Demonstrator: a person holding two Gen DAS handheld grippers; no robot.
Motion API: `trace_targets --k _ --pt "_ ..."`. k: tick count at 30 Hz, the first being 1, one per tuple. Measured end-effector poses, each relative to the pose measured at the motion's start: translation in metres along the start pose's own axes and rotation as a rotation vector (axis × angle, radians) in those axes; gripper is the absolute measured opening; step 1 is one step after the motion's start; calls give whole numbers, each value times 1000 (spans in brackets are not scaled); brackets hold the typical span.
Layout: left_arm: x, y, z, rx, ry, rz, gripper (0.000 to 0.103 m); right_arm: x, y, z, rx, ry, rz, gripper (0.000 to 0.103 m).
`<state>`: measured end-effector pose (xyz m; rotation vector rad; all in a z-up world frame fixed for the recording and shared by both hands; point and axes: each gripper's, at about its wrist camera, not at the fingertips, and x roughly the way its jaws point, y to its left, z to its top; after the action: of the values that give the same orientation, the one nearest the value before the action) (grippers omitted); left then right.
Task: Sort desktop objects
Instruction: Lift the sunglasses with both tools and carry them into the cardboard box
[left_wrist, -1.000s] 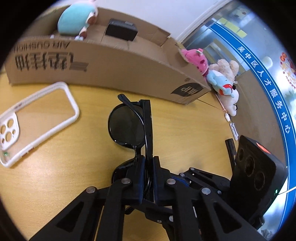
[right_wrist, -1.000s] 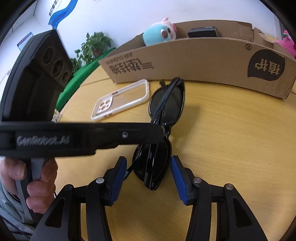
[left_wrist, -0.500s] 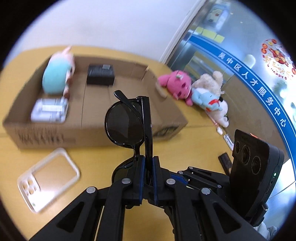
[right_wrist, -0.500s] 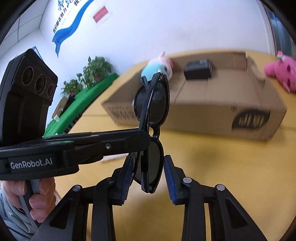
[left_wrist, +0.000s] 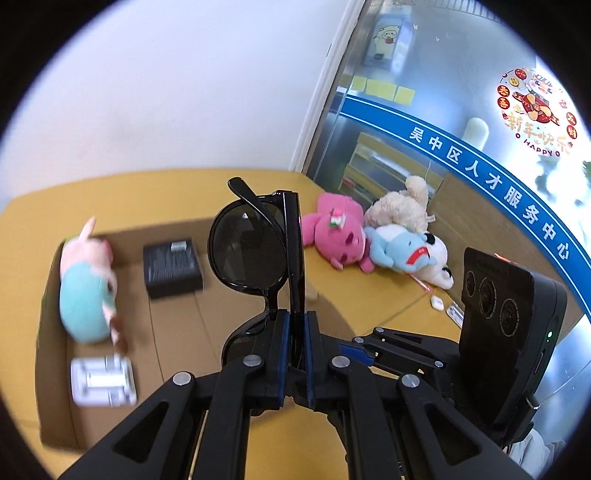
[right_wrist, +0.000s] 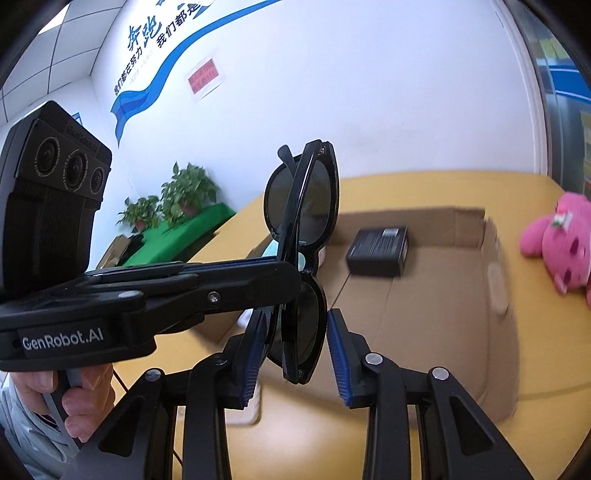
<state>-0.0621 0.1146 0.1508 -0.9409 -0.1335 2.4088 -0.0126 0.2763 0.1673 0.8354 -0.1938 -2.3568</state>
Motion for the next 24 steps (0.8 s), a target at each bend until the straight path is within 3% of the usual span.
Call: trace_targets --k 10,17,24 --pt "83 44 72 -47 69 -32 6 57 -80 74 61 46 -18 33" --pt "164 77 84 -125 176 -48 6 117 -145 80 158 166 -48 32" --pt "240 103 75 -198 305 -83 6 175 -205 71 287 326 -114 29"
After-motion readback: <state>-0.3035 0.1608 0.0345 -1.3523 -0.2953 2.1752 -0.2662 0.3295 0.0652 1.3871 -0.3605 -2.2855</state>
